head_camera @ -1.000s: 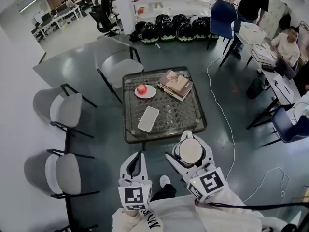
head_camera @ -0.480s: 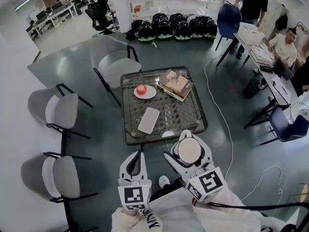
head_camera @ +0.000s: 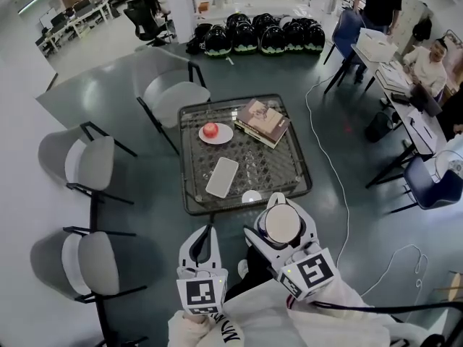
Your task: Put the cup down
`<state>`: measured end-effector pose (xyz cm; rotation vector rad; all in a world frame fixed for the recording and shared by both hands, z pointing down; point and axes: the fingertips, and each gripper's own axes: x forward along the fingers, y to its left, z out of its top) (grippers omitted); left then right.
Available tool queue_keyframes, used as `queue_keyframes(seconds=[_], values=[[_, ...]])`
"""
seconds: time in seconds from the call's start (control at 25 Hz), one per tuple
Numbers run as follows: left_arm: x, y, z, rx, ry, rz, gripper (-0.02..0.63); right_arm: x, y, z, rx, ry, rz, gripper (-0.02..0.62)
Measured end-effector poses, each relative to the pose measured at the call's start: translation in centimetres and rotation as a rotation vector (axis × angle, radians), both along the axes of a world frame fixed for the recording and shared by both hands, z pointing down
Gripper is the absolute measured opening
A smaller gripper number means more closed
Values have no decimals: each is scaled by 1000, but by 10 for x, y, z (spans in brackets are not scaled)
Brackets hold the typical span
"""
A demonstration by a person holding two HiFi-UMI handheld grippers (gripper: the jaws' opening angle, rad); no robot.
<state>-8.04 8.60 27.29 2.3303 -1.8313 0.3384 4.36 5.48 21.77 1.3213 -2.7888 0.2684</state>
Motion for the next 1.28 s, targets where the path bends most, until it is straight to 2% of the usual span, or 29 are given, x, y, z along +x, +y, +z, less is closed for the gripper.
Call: queue_keyframes(seconds=[1.28], values=[[-3, -88, 43, -85, 5, -20, 11, -13, -96, 34, -52, 21, -49, 417]])
